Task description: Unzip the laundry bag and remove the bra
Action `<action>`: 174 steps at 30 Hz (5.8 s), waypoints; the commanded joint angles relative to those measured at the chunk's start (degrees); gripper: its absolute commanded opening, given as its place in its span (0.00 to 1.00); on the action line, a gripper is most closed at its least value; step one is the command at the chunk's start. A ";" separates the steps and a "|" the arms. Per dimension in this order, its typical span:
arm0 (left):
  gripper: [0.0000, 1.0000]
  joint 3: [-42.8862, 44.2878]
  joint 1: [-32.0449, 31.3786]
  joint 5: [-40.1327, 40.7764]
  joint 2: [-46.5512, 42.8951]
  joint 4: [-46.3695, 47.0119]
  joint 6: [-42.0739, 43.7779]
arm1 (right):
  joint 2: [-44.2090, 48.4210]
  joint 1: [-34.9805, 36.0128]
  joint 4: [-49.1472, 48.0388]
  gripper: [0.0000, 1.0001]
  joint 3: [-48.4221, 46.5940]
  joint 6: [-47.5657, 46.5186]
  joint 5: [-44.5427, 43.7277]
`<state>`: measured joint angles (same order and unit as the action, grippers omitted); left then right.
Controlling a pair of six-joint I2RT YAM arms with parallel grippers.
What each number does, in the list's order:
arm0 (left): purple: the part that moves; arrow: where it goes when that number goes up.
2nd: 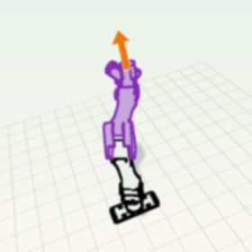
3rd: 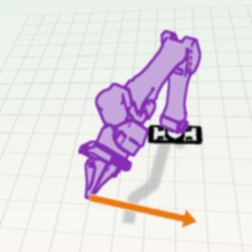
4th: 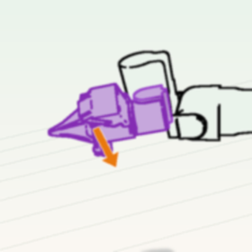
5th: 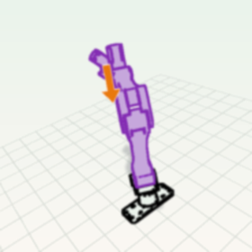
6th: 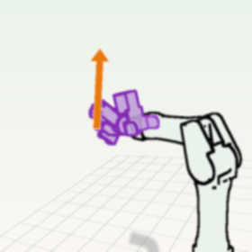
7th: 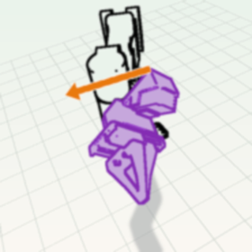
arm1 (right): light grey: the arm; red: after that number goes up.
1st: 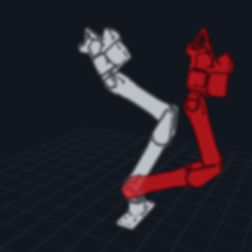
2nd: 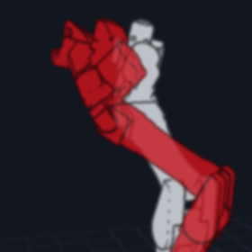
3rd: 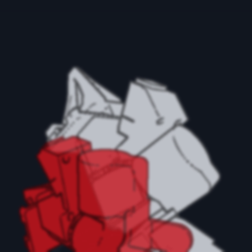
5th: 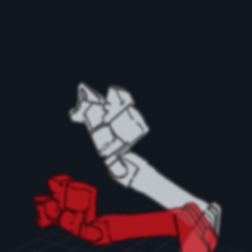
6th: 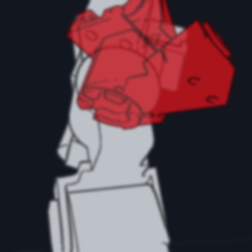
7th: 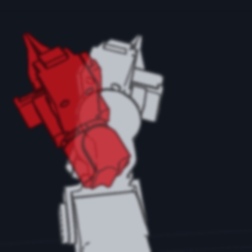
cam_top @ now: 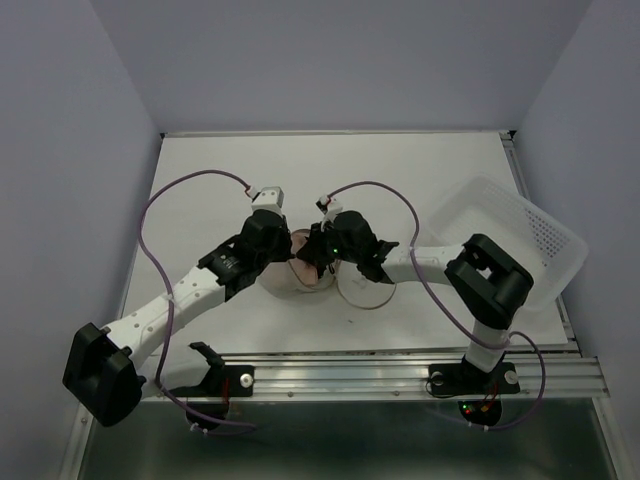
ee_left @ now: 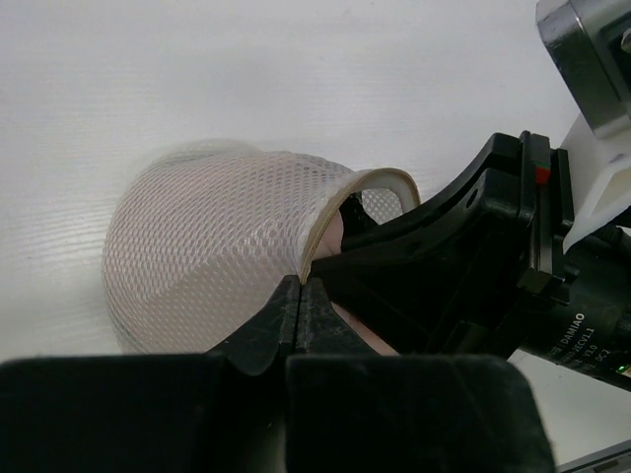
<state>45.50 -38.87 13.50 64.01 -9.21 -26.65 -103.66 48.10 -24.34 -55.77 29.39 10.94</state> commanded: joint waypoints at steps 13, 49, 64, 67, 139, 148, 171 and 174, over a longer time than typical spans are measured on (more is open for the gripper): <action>0.00 -2.87 1.96 2.85 -1.69 1.65 -3.84 | 23.14 0.51 16.06 0.01 -1.36 -9.61 -7.77; 0.00 -2.87 5.30 -2.51 -2.40 1.39 -1.21 | 51.80 -7.31 28.91 0.01 -9.45 -23.76 -54.69; 0.00 -3.83 5.30 -4.79 -3.71 3.06 -0.68 | 48.29 -42.97 28.82 0.01 -0.93 -8.04 -34.08; 0.00 -3.84 5.30 -4.97 -3.63 3.32 -0.59 | 46.80 -50.72 28.12 0.01 1.09 -2.59 -25.37; 0.00 -5.24 5.30 -7.70 -6.09 2.09 -1.82 | 31.07 -14.89 14.06 0.96 7.08 0.32 3.48; 0.00 -7.26 5.30 -8.22 -7.32 2.45 -3.05 | 13.59 -5.56 6.50 0.96 6.82 -0.12 1.10; 0.00 -8.58 5.21 -10.07 -7.32 4.03 -3.84 | 2.15 -1.34 -0.54 0.90 1.02 -2.76 5.06; 0.00 -8.49 5.21 -10.16 -7.32 4.03 -3.93 | -0.66 -1.34 -1.67 0.89 0.66 -1.97 4.88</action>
<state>37.82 -33.89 4.08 57.84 -7.33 -30.28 -102.61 46.22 -20.71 -52.49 27.00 15.07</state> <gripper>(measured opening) 0.037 0.898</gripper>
